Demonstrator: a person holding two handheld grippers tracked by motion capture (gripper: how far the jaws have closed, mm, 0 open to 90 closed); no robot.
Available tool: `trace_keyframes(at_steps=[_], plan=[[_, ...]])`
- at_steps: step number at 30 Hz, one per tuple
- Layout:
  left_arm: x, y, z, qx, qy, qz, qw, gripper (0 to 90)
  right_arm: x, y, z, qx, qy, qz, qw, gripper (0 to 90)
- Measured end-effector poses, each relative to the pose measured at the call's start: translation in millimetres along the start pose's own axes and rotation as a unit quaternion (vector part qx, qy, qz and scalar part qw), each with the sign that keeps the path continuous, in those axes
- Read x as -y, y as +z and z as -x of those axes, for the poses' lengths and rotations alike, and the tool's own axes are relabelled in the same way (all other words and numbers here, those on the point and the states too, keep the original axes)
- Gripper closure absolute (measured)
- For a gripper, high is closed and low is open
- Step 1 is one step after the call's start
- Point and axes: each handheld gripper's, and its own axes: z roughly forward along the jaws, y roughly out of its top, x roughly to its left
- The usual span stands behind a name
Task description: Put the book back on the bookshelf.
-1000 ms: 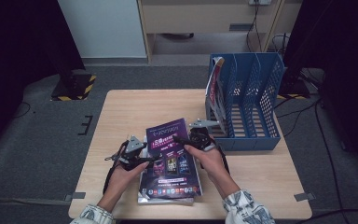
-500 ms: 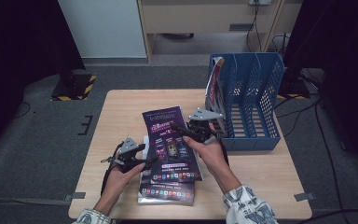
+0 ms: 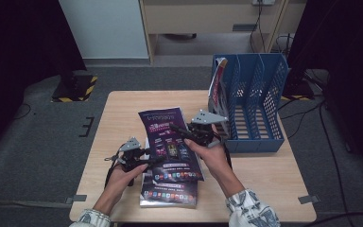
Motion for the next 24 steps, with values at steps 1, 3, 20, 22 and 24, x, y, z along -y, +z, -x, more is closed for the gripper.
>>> trace_keyframes(at_steps=[1, 3, 20, 22, 24], plan=[[0.0, 0.0, 0.0, 0.0, 0.0, 0.0, 1.0, 41.5, 0.0, 0.0, 0.0, 0.0, 0.0, 0.0, 1.0, 81.5], [-4.6, -3.7, -1.5, -0.006, -0.007, -0.01, 0.9999, 48.0, 1.1, 1.7, -0.4, -0.007, 0.001, 0.001, 1.0, 81.7], [-17.6, -18.0, 9.1, -0.054, 0.028, 0.008, 0.9981, 69.5, -2.6, -5.3, 3.5, 0.015, -0.027, -0.017, 0.9994, 81.4], [-19.0, -20.5, 9.4, -0.056, 0.031, 0.014, 0.9978, 70.4, -4.1, -6.3, 3.3, 0.018, -0.031, -0.015, 0.9993, 81.4], [-20.3, -23.4, 9.4, -0.06, 0.032, 0.021, 0.9975, 72.3, -5.3, -7.1, 3.2, 0.022, -0.034, -0.012, 0.9991, 81.4]])
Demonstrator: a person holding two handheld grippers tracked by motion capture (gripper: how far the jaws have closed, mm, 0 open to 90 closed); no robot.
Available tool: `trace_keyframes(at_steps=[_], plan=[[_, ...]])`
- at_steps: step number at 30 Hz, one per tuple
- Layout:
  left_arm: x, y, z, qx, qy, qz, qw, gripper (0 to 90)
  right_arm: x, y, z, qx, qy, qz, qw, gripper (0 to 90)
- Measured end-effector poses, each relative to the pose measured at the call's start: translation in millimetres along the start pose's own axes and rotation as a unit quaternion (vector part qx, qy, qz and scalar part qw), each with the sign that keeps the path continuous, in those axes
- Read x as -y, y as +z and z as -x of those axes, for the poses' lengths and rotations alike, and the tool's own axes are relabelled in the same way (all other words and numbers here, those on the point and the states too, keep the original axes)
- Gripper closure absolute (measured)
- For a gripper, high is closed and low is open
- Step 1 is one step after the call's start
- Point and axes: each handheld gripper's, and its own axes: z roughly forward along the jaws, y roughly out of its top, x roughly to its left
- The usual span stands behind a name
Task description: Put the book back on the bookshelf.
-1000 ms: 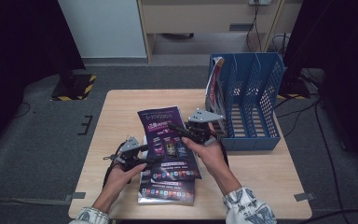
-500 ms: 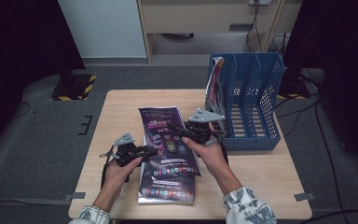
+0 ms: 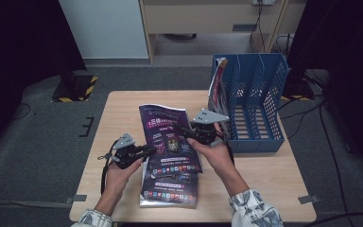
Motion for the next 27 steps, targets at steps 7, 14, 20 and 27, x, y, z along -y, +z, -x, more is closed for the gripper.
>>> trace_keyframes(at_steps=[7, 14, 20, 27], plan=[[-6.6, -7.7, -0.4, -0.02, 0.012, 0.024, 0.9994, 75.6, -4.9, -2.3, -0.9, -0.003, 0.001, 0.019, 0.9998, 81.6], [-13.1, -17.6, 2.0, -0.056, 0.038, 0.05, 0.9964, 78.0, -9.1, -5.1, -2.1, -0.006, -0.005, 0.019, 0.9998, 81.2], [-13.0, -18.3, 1.4, -0.054, 0.036, 0.053, 0.9965, 79.4, -9.3, -4.3, -3.8, -0.011, -0.014, 0.014, 0.9997, 78.9], [-13.9, -20.1, 0.4, -0.059, 0.039, 0.055, 0.996, 79.7, -10.7, -4.5, -5.6, -0.01, -0.026, 0.01, 0.9996, 79.1]])
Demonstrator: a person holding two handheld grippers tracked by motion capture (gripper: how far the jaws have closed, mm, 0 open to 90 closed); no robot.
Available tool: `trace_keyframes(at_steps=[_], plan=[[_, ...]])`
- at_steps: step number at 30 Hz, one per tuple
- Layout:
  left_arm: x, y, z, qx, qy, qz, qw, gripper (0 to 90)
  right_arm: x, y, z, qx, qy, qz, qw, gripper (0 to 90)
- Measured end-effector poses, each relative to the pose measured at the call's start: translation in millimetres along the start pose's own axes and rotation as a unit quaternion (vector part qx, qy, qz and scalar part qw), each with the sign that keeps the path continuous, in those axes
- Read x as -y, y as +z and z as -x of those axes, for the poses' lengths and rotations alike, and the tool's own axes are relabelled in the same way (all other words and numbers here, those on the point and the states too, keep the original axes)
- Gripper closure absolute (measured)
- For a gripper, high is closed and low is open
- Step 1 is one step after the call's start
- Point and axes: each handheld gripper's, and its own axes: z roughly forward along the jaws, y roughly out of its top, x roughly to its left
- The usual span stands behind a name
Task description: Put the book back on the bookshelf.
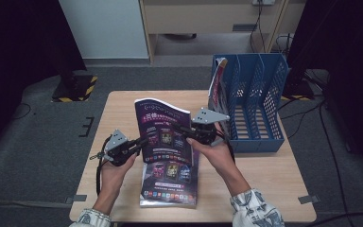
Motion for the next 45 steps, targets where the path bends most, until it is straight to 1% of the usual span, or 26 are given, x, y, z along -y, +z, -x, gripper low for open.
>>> trace_keyframes(at_steps=[4, 6, 10, 11, 12, 15, 19, 20, 24, 27, 30, 32, 36, 37, 45], plan=[[-0.7, -0.7, -0.9, -0.005, 0.004, 0.002, 1.0, 80.0, -0.5, 0.5, -1.1, 0.0, -0.003, 0.0, 1.0, 80.4], [-0.3, -0.9, -2.2, -0.003, 0.005, 0.003, 1.0, 79.9, -1.3, 0.1, -2.6, -0.006, -0.006, -0.002, 1.0, 79.9], [0.5, -1.7, -3.3, 0.003, 0.004, 0.005, 1.0, 79.9, -2.5, -0.5, -4.1, -0.011, -0.01, -0.006, 0.9999, 77.3], [0.8, -2.5, -3.3, 0.005, 0.006, 0.005, 1.0, 79.9, -3.3, -0.8, -4.5, -0.012, -0.008, -0.008, 0.9999, 74.2], [1.0, -2.9, -2.9, 0.005, 0.007, 0.006, 0.9999, 79.9, -4.5, -0.9, -5.5, -0.016, -0.011, -0.009, 0.9998, 71.1], [1.3, -3.5, -2.3, 0.006, 0.009, 0.006, 0.9999, 80.1, -5.8, -0.9, -5.4, -0.021, -0.016, -0.01, 0.9996, 69.6], [1.4, -3.5, -1.6, 0.005, 0.011, 0.007, 0.9999, 80.1, -7.1, 0.2, -4.1, -0.028, -0.023, -0.011, 0.9993, 63.9], [1.6, -3.4, -1.7, 0.005, 0.01, 0.008, 0.9999, 80.2, -7.5, 1.4, -3.9, -0.029, -0.027, -0.012, 0.9992, 62.8], [1.5, -3.7, -1.5, 0.006, 0.012, 0.008, 0.9999, 80.3, -12.0, 3.9, -2.0, -0.034, -0.028, -0.022, 0.9988, 59.5], [0.8, -3.7, -0.6, 0.007, 0.016, 0.008, 0.9998, 80.4, -15.4, 4.8, 0.9, -0.04, -0.018, -0.012, 0.999, 58.4], [1.2, -3.5, -0.9, 0.008, 0.015, 0.009, 0.9998, 80.5, -19.3, 6.5, 2.9, -0.042, -0.017, -0.017, 0.9988, 57.0], [1.4, -3.7, -1.1, 0.008, 0.015, 0.009, 0.9998, 80.5, -21.3, 8.0, 3.9, -0.043, -0.008, -0.02, 0.9988, 57.0], [1.5, -3.7, -1.2, 0.011, 0.015, 0.01, 0.9998, 80.8, -22.8, 9.7, 6.8, -0.041, -0.005, -0.017, 0.999, 60.6], [1.5, -3.7, -1.2, 0.011, 0.015, 0.01, 0.9998, 80.9, -23.4, 10.3, 8.8, -0.044, 0.001, -0.015, 0.9989, 61.5], [2.2, -4.3, -3.1, 0.014, 0.014, 0.01, 0.9998, 81.2, -24.5, 13.9, 12.5, -0.057, 0.016, -0.013, 0.9982, 63.2]])
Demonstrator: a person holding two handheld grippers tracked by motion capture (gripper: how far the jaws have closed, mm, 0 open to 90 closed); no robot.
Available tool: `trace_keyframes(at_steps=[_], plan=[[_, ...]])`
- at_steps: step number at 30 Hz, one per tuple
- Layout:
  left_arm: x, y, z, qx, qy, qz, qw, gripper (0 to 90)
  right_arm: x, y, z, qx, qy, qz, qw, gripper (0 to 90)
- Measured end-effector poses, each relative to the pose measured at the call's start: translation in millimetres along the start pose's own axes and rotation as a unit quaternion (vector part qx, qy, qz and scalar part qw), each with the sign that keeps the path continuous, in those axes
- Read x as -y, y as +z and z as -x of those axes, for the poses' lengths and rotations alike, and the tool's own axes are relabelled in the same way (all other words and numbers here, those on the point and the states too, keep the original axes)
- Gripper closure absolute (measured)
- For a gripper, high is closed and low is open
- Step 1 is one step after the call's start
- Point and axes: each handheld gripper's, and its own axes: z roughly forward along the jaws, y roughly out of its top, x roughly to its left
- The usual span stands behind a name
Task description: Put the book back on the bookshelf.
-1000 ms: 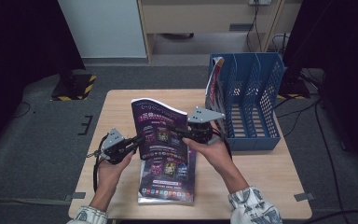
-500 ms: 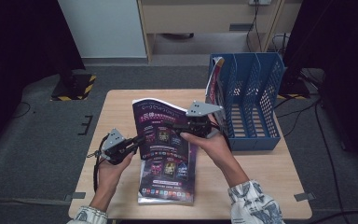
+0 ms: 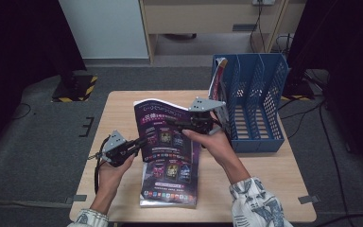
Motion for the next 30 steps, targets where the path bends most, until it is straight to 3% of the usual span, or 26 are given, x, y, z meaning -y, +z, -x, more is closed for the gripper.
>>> trace_keyframes(at_steps=[9, 17, 22, 25, 30], plan=[[0.7, -0.4, -1.5, 0.003, -0.004, 0.002, 1.0, 81.3, -0.3, 5.1, -0.4, -0.001, -0.003, -0.004, 1.0, 67.4], [0.6, -0.7, -1.2, 0.004, -0.006, 0.002, 1.0, 81.2, -0.1, 4.8, 0.5, 0.016, -0.006, -0.003, 0.9999, 80.6], [1.6, -0.5, -2.3, 0.002, -0.01, 0.005, 0.9999, 79.3, 1.4, 3.2, -0.5, 0.031, -0.008, 0.005, 0.9995, 82.1], [3.4, 0.4, -4.2, -0.008, -0.019, 0.008, 0.9998, 72.3, 1.3, 3.1, -2.9, 0.034, -0.011, 0.007, 0.9993, 82.2], [8.5, 1.3, -8.9, -0.039, -0.043, 0.01, 0.9983, 41.7, -2.5, 3.6, -6.6, 0.04, -0.014, 0.015, 0.999, 82.3]])
